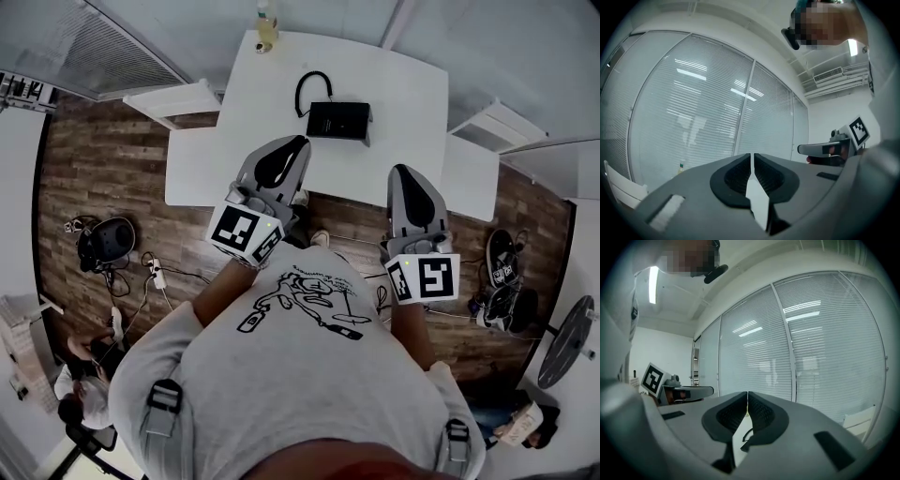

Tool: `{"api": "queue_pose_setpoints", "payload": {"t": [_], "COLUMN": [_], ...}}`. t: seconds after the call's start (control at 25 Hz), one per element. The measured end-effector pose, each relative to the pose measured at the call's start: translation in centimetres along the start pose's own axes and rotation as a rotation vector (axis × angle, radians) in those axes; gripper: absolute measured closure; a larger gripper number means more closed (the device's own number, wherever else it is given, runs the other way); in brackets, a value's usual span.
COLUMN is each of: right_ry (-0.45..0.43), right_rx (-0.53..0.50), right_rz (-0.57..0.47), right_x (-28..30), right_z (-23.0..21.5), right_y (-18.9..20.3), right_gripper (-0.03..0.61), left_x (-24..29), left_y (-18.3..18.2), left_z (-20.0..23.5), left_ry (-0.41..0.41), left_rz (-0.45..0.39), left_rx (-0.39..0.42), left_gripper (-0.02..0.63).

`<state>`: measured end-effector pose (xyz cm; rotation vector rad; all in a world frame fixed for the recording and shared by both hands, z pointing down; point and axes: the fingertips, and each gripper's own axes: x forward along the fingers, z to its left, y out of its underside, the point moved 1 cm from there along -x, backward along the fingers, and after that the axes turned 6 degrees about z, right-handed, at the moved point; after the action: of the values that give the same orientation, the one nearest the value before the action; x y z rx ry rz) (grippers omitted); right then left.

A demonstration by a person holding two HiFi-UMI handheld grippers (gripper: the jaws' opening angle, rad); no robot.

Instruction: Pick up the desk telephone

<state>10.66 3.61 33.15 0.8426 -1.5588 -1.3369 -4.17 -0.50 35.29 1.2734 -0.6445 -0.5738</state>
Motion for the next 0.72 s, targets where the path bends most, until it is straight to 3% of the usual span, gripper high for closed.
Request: {"api": "queue_pose_setpoints", "payload": {"t": [0.44,0.72], "right_ry": [-0.004,0.008], "right_rx": [-0.033,-0.044], "right_rz": [0.015,0.019], "right_x": [11.9,15.7], "right_z": [-0.4,-0.7], "right_y": [-2.7,-3.5], "right_gripper": [0.572,0.572], "left_x": [5.5,7.5], "left_y": [-2.4,-3.1], "left_z": [9.1,12.8], "left_ry": [0.036,0.048], "left_rz": [-0.012,-0.013], "left_rx": [-0.023,-0.025], "left_gripper": [0.595,0.595]}}
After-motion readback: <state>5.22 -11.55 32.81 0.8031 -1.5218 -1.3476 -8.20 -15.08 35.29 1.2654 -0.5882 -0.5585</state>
